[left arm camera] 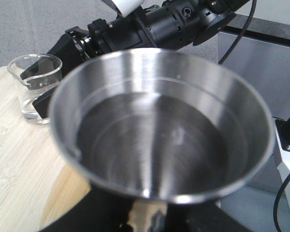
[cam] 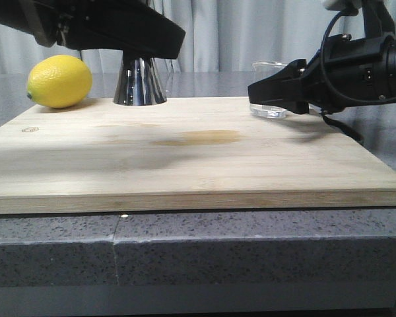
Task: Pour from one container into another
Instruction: 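Lower the beaker onto the board with the right gripper and release, then withdraw the right gripper upward away from the beaker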
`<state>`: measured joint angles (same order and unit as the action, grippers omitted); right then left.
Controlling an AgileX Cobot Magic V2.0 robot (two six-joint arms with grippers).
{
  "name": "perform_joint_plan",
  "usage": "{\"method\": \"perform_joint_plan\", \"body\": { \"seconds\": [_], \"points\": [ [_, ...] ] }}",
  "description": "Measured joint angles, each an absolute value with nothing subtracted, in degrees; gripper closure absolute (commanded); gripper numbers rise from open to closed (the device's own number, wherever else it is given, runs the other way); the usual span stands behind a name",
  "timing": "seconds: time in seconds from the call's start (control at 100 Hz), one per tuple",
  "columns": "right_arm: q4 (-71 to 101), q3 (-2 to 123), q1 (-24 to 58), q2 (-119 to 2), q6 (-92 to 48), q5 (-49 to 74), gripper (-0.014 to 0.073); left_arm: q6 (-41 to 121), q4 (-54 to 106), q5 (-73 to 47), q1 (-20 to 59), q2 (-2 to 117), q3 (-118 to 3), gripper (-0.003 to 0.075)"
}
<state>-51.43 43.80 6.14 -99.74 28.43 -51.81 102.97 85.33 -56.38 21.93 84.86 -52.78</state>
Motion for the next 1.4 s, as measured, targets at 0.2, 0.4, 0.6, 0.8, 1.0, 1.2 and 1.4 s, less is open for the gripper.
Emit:
{"method": "perform_joint_plan", "body": {
  "seconds": [0.2,0.4,0.6,0.8,1.0,1.2,1.4],
  "points": [
    [-51.43,43.80,6.14,-99.74,28.43,-51.95,0.0201,102.97,85.33,-56.38,21.93,84.86,-52.78,0.0739],
    [-51.21,43.80,6.14,-100.26,28.43,-50.73,0.0124,102.97,85.33,-56.36,21.93,84.86,-52.78,0.0739],
    [-50.85,43.80,6.14,-100.26,28.43,-50.69,0.0124,102.97,85.33,-56.36,21.93,84.86,-52.78,0.0739],
    [-50.85,45.04,6.14,-100.35,28.43,-52.76,0.0036,102.97,85.33,-56.36,21.93,84.86,-52.78,0.0739],
    [-50.85,47.44,6.14,-100.35,28.43,-53.42,-0.0035,102.97,85.33,-56.36,21.93,84.86,-52.78,0.0739],
    [-50.85,50.30,6.14,-100.47,28.43,-55.74,-0.0035,102.97,85.33,-56.36,21.93,84.86,-52.78,0.0739],
    [-50.85,52.74,6.14,-97.84,28.43,-57.73,-0.0035,106.29,85.59,-55.06,21.93,84.86,-52.78,0.0739]
  ]
}}
